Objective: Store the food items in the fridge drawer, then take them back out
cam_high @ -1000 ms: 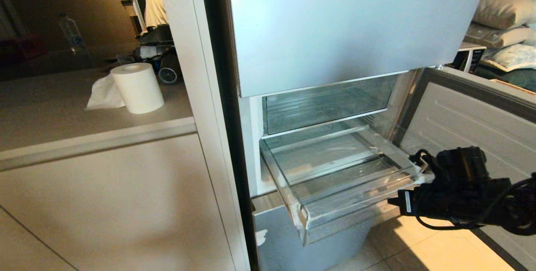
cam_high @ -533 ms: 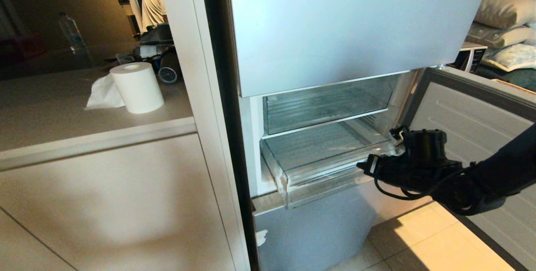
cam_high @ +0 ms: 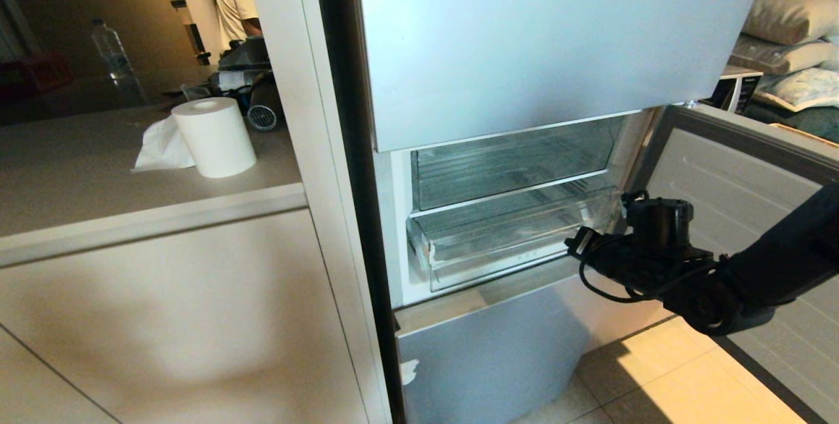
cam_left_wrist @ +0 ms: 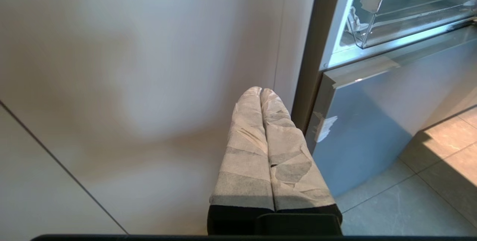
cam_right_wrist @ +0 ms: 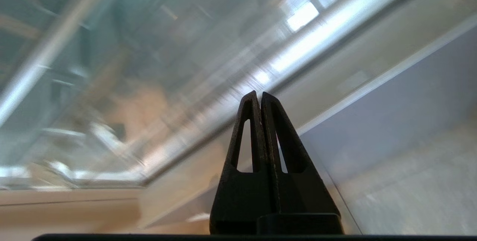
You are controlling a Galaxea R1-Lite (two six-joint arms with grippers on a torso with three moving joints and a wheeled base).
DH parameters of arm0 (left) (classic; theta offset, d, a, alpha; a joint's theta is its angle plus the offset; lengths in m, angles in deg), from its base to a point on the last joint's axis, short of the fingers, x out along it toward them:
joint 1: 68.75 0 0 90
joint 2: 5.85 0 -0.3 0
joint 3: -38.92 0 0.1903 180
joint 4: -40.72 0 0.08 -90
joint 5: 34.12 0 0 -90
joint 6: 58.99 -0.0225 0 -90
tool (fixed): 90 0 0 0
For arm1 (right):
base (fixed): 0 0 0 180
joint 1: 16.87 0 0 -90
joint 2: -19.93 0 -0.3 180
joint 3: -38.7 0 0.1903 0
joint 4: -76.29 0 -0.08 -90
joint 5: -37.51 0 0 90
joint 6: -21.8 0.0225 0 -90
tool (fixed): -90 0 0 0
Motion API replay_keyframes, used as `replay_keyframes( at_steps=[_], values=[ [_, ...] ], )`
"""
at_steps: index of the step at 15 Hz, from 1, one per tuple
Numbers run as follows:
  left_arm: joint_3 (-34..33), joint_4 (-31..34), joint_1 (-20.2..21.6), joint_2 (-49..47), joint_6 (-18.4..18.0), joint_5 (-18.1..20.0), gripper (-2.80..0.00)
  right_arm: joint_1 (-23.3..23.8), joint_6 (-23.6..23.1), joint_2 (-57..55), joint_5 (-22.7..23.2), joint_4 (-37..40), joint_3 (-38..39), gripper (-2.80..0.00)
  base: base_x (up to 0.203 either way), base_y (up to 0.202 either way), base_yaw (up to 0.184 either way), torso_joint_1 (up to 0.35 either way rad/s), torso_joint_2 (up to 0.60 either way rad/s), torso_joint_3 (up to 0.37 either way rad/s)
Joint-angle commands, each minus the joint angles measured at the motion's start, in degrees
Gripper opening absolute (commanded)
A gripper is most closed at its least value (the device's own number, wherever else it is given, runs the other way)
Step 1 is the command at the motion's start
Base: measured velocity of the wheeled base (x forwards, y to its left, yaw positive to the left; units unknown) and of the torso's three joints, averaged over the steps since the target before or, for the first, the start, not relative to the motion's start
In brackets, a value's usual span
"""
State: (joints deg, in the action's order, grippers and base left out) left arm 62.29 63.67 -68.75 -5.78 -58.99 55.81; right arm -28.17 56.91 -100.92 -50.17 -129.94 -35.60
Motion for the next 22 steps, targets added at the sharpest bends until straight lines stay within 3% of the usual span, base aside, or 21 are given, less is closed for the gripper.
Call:
replay_keyframes(
  at_steps=[1,8,11,14,18,22],
  values=[
    [-0.09,-0.02,0.0,-0.07,0.0,-0.01,-2.8,0.03,0.22,-2.56,0.13,0.33,-1.43,-2.8,0.0,0.0,0.0,0.0,0.0,0.0],
    [-0.09,-0.02,0.0,-0.07,0.0,-0.01,-2.8,-0.25,1.57,-13.01,0.06,-1.04,-13.09,-2.8,0.0,0.0,0.0,0.0,0.0,0.0],
    [-0.09,-0.02,0.0,-0.07,0.0,-0.01,-2.8,-0.7,6.77,-15.03,-1.19,-5.9,-16.39,-2.8,0.0,0.0,0.0,0.0,0.0,0.0],
    [-0.09,-0.02,0.0,-0.07,0.0,-0.01,-2.8,-0.76,8.26,-16.9,-1.59,-7.87,-19.47,-2.8,0.0,0.0,0.0,0.0,0.0,0.0],
    [-0.09,-0.02,0.0,-0.07,0.0,-0.01,-2.8,-0.74,12.44,-17.58,-1.61,-7.79,-21.75,-2.8,0.0,0.0,0.0,0.0,0.0,0.0],
    [-0.09,-0.02,0.0,-0.07,0.0,-0.01,-2.8,-1.14,12.16,-15.95,-3.61,-7.51,-19.75,-2.8,0.0,0.0,0.0,0.0,0.0,0.0]
  ],
)
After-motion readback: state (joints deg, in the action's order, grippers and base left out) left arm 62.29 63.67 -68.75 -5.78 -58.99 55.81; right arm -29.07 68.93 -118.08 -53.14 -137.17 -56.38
